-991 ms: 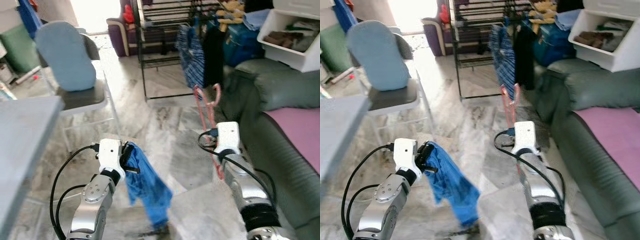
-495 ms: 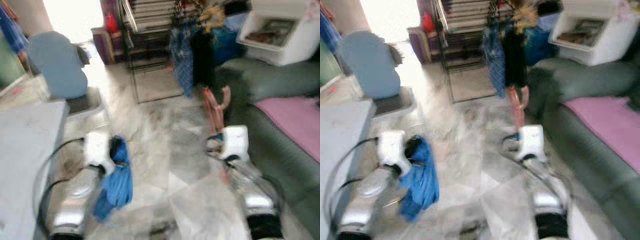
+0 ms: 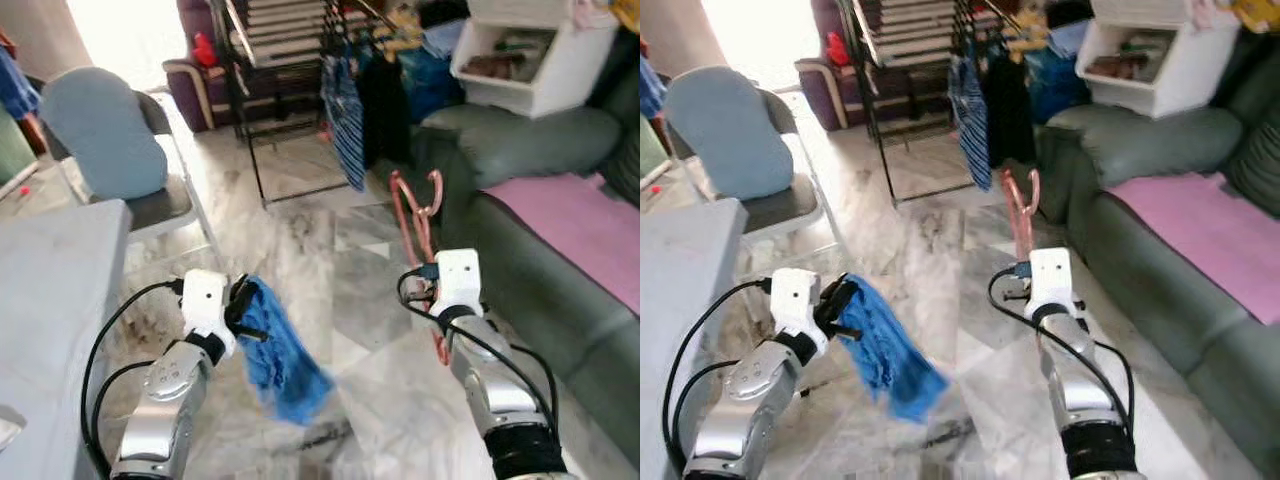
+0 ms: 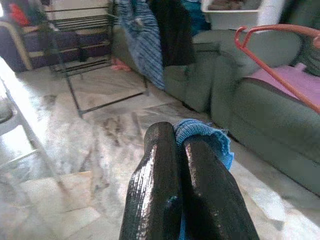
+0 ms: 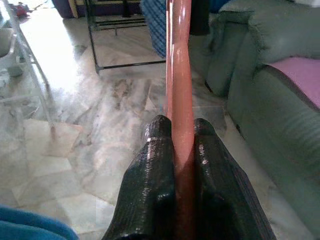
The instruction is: Hang hanger
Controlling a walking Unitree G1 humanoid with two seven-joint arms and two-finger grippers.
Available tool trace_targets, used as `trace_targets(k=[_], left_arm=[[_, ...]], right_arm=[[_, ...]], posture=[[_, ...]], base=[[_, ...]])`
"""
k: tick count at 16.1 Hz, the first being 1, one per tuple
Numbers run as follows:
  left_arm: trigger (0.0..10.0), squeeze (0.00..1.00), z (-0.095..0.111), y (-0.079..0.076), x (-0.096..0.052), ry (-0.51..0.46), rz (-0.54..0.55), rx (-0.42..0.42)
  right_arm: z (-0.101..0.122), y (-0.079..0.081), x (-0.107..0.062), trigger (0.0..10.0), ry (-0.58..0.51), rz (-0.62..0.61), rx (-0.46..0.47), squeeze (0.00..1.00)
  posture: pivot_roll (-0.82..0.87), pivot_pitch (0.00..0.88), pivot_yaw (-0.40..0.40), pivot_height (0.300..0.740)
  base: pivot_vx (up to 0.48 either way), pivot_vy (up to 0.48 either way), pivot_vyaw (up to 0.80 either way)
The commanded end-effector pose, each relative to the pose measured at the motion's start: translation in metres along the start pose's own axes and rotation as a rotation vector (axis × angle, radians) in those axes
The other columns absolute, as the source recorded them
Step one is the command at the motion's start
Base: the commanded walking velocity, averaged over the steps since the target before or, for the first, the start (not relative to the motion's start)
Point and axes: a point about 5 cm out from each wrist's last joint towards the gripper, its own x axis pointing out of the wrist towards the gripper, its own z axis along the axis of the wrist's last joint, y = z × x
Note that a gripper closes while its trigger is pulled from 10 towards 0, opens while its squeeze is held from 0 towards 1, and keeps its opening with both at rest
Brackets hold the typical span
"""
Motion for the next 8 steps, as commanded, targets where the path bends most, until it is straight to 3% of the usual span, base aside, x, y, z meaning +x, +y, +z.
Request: trace_targets(k=[1,3,8], left_arm=[[10.0,0.00,0.0093,0.0021,0.0009,-0.042,-0.003,0.021],[10.0,0.00,0.0095,0.0010,0.0006,-0.047,-0.010,0.011],[10.0,0.00,0.0083,-0.0014,-0.0005,-0.052,-0.025,-0.003]], right_arm=[[0.0063,0.0021,0.0010,10.0,-0.020,0.008,0.005,0.00],[0.0067,0.0021,0.0011,10.0,-0.020,0.006,0.006,0.00],[0.0067,0.0028,0.0015,10.0,-0.018,0.007,0.008,0.00]], posture=[[-0.10,0.000,0.069,0.736],[-0.10,0.000,0.071,0.736],[-0.10,0.000,0.073,0.736]], base=[[0.000,0.000,0.00],[0.129,0.000,0.00],[0.328,0.000,0.00]])
